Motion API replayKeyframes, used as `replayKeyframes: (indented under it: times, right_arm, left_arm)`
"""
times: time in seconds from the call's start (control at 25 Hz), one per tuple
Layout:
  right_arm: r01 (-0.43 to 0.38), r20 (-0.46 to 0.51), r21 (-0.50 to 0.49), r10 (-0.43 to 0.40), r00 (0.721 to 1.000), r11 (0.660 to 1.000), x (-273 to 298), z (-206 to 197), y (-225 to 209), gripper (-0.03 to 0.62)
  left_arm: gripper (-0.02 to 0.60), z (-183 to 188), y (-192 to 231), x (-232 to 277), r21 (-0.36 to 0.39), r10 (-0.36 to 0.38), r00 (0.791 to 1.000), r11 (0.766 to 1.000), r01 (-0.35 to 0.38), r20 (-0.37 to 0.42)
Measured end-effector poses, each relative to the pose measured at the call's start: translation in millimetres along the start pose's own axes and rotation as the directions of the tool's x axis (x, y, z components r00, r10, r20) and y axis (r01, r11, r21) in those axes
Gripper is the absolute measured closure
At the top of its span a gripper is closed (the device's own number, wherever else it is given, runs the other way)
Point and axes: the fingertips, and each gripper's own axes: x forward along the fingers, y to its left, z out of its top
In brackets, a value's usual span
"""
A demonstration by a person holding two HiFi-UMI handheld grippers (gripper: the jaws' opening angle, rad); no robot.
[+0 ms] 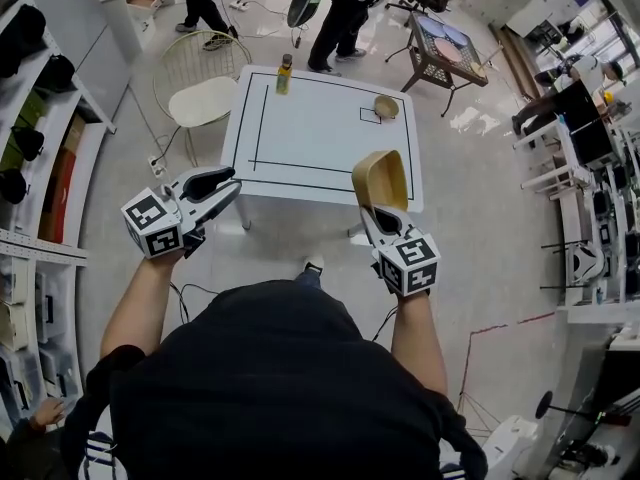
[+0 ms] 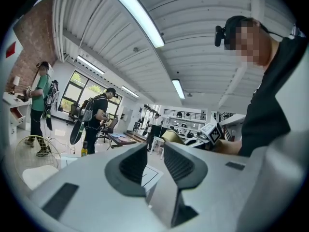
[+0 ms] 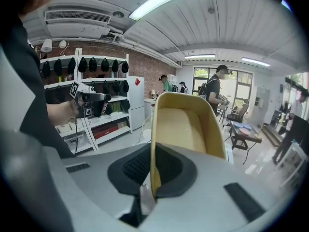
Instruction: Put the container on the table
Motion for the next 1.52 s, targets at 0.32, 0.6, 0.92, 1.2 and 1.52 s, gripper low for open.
replayKeyframes:
  times: [0.32,0.6,0.92,1.2,1.52]
  right_arm:
    - [-0.029,-0.005,0.011,0.029,1.000,1.000,16,-3,-1,0.583]
    - [-0.056,-0.007,0.009,0.056,0.998,0.998,33,-2,-12,0.583]
    - [-0.075,-0.023,0.025,0.075,0.997,0.997,52,-9,-44,0.583]
    - [-0.110,-0.048,0.032,0.112,0.993,0.993,76,-11,-74,0.583]
    - [-0.158,-0.076,0.027,0.159,0.984,0.987,103,-7,-112,0.583]
  left_arm:
    - [0.471,0,8,-2,0.020,0.015,1.000,1.000,-0.015,-0.007]
    - [0.471,0,21,4,0.022,0.039,0.999,0.999,-0.038,-0.013]
    - [0.471,0,37,30,0.012,0.060,0.998,0.998,-0.059,-0.023]
    - [0.471,-4,56,63,-0.001,0.070,0.997,0.998,-0.070,-0.039]
    - [0.471,-5,80,102,-0.019,0.097,0.994,0.995,-0.099,-0.056]
